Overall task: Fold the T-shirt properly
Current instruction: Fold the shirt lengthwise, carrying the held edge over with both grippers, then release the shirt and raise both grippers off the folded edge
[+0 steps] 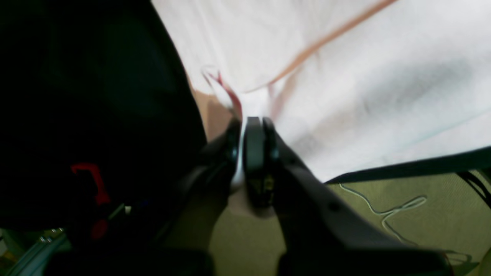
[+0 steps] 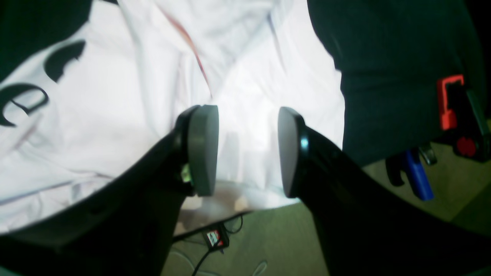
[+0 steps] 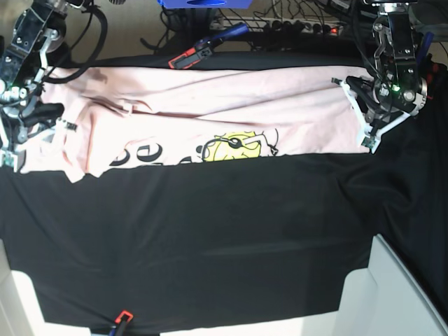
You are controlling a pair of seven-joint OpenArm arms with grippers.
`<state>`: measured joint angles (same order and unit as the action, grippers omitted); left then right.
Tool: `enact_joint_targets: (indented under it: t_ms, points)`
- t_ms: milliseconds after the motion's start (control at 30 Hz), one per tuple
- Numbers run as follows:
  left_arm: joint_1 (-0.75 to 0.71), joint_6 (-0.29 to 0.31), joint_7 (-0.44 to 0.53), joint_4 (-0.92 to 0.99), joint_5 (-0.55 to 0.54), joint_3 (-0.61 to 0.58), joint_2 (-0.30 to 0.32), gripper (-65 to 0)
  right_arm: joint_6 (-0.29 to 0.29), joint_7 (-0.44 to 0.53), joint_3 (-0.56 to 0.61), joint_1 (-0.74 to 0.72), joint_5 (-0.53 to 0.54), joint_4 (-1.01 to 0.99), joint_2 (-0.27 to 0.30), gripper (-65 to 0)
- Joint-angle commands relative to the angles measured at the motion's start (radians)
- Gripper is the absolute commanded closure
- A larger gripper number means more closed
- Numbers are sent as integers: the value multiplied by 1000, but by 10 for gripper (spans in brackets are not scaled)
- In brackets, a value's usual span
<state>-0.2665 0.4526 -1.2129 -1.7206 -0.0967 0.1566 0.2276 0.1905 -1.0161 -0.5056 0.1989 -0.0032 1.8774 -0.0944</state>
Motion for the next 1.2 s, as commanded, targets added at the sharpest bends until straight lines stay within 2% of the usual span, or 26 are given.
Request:
enact_joint_targets:
  t_ms: [0,233,367,400,667,967,1167]
  points:
    - [2,1,-5,-17,10,8,14,-30,0,15,-1,-6,1,17,5,-244]
    - [0,2,-5,-19,10,5,14,-54,0,15,-1,-6,1,17,5,-244]
    - [-10,2,-5,-57,2,13,14,-247,0,15,-1,-6,1,17,5,-244]
    - [-17,2,-3,-83,2,13,14,-269,0,15,-1,-6,1,17,5,-244]
    - [-10,1,-5,-250,8,16,-10,-282,0,15,-1,-6,1,15,5,-244]
    - [-52,1,-6,-250,-1,13,-17,-282,0,15,-1,-6,1,15,6,-244]
    - [-26,2,-2,-253,-4,16,-24,-279,0,18,-1,-6,1,15,6,-244]
